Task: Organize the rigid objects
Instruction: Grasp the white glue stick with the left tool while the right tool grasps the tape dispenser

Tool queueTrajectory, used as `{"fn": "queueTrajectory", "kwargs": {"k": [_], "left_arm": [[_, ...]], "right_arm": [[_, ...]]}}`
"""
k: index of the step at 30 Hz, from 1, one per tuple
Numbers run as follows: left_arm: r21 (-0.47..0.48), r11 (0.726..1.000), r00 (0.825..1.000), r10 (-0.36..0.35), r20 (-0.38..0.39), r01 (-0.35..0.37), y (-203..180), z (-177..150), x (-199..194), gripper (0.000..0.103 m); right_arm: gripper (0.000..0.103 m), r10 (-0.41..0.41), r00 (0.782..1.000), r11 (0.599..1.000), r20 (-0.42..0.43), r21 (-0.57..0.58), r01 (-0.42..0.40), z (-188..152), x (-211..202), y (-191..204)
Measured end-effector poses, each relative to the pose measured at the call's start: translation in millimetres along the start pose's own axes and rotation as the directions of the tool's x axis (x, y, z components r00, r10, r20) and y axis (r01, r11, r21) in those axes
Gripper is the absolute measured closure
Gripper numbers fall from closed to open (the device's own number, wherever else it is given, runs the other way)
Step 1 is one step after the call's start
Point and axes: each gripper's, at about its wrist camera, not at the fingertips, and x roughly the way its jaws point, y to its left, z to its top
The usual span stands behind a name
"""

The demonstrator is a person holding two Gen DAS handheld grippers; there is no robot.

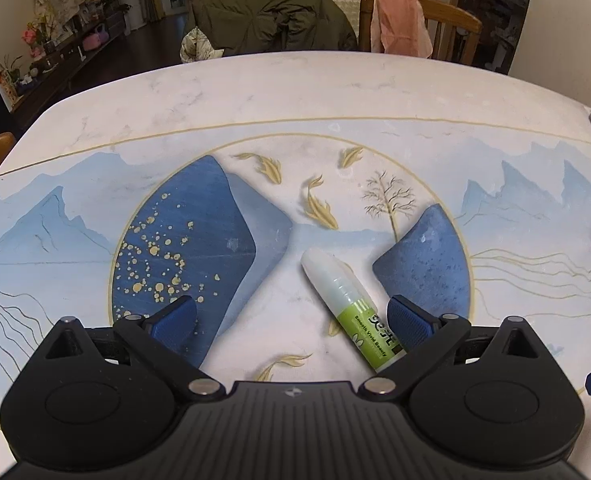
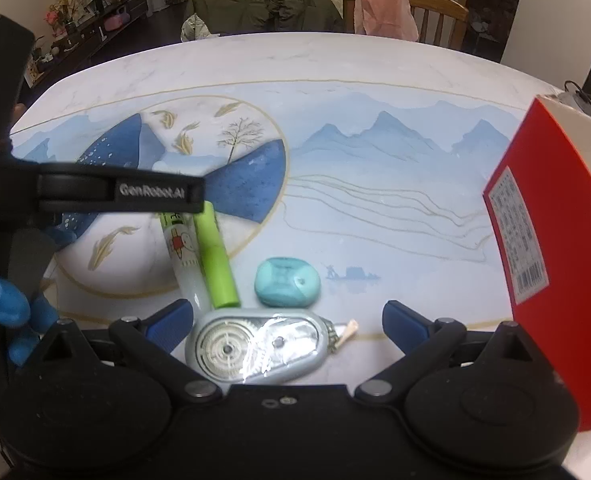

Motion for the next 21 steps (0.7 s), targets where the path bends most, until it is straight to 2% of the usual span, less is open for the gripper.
{"fn": "queueTrajectory", "kwargs": {"k": [5, 14, 17, 21], "left_arm": [[0.016, 1.000, 1.000, 0.008, -0.005, -0.008, -4, -2, 4, 0.001], [0.020, 1.000, 1.000, -0.004, -0.005, 0.005, -2, -6, 5, 0.001], [0.015, 1.000, 1.000, -0.005, -0.006, 0.005, -1, -7, 4, 0.001], [0.036, 0.999, 1.000, 0.006, 0.002, -0.006, -1, -9, 2, 0.001]], "right_arm": [[0.002, -0.030, 1.000, 0.999, -0.001, -0.040, 0.030, 1, 8, 6], [0.001, -0.027, 0.999, 0.993, 0.038, -0.112, 0.031, -6, 4, 10], [0.001, -0.014, 1.000, 0.990, 0.025, -0.137, 0.017, -7, 4, 13], [0.001, -0.043, 0.999, 0.982, 0.006, -0.184, 0.044, -8, 11, 24]]}}
